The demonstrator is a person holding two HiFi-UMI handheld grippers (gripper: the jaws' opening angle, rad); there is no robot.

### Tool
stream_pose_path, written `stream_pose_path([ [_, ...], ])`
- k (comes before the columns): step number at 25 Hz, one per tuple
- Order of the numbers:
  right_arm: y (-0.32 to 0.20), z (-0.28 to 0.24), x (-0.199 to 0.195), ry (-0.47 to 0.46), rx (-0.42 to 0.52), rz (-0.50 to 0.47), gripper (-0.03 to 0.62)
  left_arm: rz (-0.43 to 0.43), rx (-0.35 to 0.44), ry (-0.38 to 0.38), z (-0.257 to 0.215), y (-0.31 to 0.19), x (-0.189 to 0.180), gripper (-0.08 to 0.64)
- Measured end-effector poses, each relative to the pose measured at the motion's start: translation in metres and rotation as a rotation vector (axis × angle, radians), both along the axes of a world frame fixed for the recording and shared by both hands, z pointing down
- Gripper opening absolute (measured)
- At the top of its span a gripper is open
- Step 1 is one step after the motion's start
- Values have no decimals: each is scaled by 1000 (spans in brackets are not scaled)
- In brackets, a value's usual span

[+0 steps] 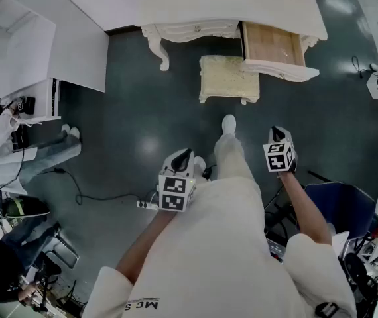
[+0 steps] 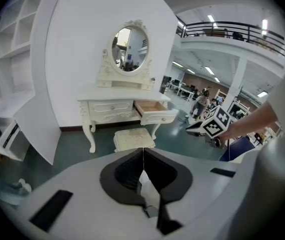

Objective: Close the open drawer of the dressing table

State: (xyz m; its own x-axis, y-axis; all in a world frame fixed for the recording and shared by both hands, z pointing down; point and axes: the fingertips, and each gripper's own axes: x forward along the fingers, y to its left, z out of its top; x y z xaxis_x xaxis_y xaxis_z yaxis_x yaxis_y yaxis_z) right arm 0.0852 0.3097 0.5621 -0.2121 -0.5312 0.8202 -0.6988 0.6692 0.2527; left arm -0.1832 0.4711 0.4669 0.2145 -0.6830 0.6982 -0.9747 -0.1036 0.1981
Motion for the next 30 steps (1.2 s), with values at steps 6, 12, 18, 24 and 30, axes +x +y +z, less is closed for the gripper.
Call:
stream_pose_path([
  [6,113,-117,-36,-402,25,128,2,144,87,63,-51,1,79,9],
  [12,166,-165,-51,-519,120,151,2,312,105,93,-58,6,150,9],
  [18,140,-160,-8,-636,112,296,3,374,104,44,-57,-9,183,9],
  [24,108,-174,24,-623,151,272,3,361,134,12,-74,-42,210,9],
  [30,84,-167,61,-620,139,263,2,349,135,-2,-72,-69,244,9],
])
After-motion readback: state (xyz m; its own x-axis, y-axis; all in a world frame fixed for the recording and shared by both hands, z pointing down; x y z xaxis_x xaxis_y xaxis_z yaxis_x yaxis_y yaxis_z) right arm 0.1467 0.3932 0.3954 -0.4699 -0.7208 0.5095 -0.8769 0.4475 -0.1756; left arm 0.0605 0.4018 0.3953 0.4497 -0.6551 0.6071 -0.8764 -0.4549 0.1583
